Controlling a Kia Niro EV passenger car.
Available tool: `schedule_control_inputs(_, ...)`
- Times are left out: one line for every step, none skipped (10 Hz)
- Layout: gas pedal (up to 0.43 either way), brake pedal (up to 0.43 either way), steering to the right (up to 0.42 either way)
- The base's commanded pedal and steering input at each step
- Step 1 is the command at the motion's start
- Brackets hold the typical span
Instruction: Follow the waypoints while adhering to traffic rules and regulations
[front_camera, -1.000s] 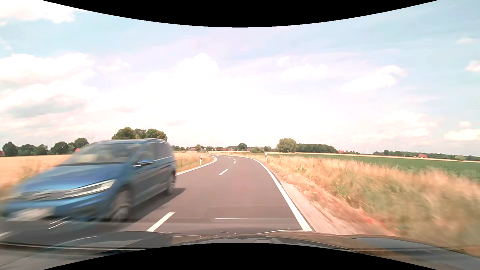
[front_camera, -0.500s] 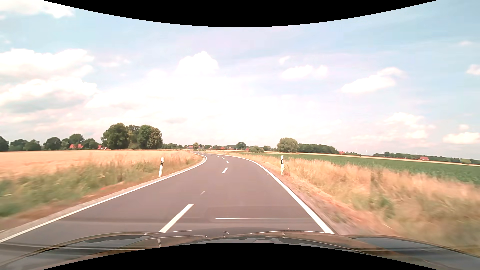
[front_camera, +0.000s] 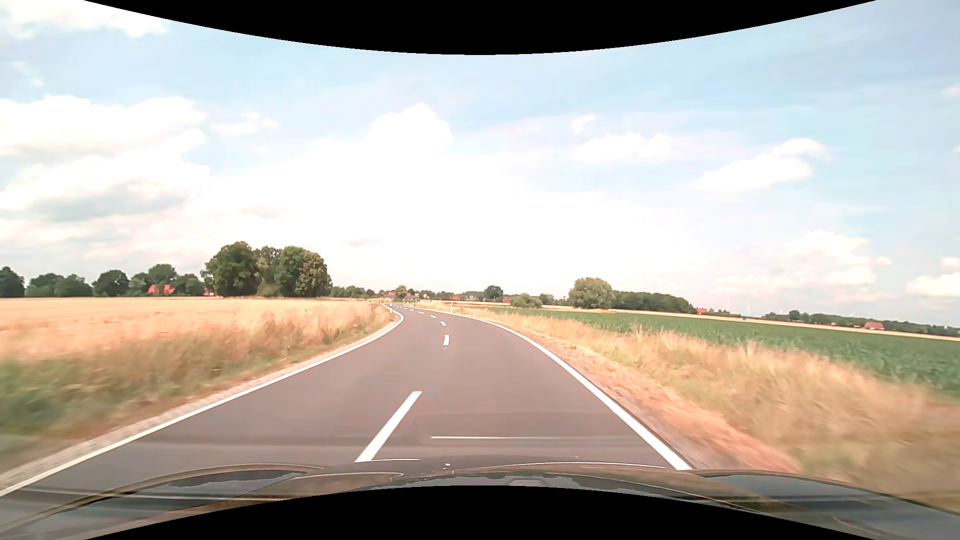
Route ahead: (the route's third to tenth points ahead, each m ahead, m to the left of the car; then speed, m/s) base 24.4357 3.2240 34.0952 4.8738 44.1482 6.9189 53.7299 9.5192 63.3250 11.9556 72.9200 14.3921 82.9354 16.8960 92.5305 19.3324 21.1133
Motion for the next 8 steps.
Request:
schedule_control_inputs(0.059, 0.000, -0.029)
schedule_control_inputs(0.059, 0.000, -0.029)
schedule_control_inputs(0.059, 0.000, -0.031)
schedule_control_inputs(0.059, 0.000, -0.030)
schedule_control_inputs(0.059, 0.000, -0.029)
schedule_control_inputs(0.059, 0.000, -0.029)
schedule_control_inputs(0.059, 0.000, -0.029)
schedule_control_inputs(0.059, 0.000, -0.026)
